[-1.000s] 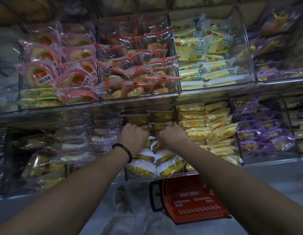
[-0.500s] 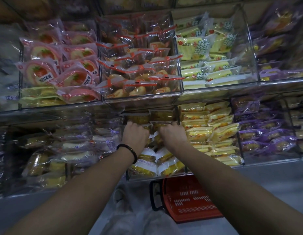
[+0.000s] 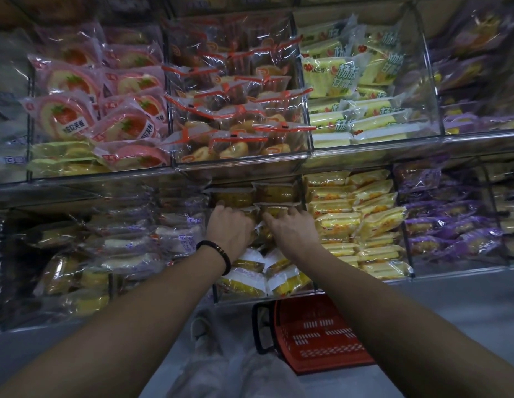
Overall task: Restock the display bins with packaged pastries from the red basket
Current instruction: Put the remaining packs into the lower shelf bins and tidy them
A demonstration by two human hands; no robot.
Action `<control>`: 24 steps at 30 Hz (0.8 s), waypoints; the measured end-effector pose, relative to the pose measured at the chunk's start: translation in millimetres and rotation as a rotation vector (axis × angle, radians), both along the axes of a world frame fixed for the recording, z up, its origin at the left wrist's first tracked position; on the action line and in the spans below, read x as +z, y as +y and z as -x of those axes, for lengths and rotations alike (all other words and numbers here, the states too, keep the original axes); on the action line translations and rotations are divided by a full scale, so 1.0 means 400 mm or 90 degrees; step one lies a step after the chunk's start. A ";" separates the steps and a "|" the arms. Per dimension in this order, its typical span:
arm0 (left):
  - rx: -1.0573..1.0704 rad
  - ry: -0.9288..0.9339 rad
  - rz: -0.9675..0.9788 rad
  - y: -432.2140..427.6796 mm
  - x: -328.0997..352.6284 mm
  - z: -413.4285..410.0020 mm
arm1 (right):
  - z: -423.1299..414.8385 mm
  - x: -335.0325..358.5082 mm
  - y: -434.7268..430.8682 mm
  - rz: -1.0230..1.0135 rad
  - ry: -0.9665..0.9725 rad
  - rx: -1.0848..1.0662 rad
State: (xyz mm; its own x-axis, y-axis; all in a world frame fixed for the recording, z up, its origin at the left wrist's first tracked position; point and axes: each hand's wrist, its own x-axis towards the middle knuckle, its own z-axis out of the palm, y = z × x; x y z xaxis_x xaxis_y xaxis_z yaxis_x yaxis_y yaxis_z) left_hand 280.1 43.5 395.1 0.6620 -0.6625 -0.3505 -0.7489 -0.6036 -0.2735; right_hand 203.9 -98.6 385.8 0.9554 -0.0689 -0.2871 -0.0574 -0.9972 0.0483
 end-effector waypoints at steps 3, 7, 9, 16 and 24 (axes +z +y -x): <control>-0.018 0.003 -0.008 -0.020 -0.007 0.003 | -0.001 0.004 0.007 0.013 0.007 0.022; -0.063 0.013 -0.016 -0.050 0.006 -0.009 | -0.015 -0.003 0.006 0.013 0.019 0.023; -0.066 0.024 -0.036 -0.063 0.013 -0.007 | -0.025 -0.006 0.008 0.003 0.037 0.006; -0.021 0.041 -0.030 -0.065 0.034 -0.020 | -0.014 -0.013 -0.018 -0.078 0.011 -0.035; -0.057 0.047 0.120 0.046 0.044 0.075 | 0.075 0.013 -0.081 -0.114 -0.006 0.125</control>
